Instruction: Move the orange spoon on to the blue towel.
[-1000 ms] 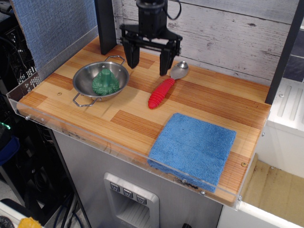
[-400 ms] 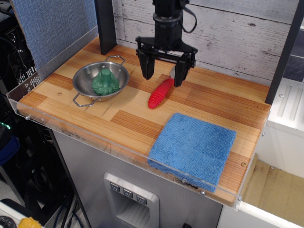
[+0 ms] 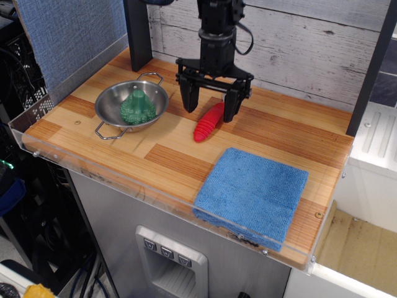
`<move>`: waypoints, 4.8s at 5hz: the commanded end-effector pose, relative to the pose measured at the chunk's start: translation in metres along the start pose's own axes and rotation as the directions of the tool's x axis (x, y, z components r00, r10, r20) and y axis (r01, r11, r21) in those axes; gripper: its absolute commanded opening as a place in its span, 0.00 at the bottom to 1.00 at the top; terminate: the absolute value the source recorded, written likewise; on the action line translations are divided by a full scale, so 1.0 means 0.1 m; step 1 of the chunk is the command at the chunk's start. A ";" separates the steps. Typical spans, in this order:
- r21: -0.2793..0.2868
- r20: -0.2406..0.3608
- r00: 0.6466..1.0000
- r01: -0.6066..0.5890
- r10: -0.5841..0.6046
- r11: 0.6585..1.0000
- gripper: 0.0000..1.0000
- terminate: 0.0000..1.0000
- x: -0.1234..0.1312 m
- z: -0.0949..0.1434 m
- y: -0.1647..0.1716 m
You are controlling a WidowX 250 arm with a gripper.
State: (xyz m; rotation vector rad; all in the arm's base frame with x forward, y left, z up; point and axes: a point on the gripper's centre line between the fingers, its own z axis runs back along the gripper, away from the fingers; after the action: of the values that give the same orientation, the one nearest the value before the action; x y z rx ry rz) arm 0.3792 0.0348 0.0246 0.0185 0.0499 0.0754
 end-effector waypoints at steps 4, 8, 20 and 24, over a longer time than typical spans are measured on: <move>0.027 0.017 0.999 0.042 -0.042 0.999 0.00 0.00 0.04 0.01 -0.13; -0.012 0.195 0.981 0.009 -0.006 1.000 0.00 0.00 -0.44 1.11 -0.25; 0.096 0.337 0.941 -0.060 0.024 0.994 1.00 0.00 -0.87 1.25 -0.52; 0.011 0.104 0.995 -0.008 0.007 1.000 1.00 0.00 -0.70 0.98 -0.41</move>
State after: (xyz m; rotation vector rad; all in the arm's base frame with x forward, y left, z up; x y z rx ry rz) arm 0.3227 -0.0146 0.1112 0.0348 -0.0146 0.0809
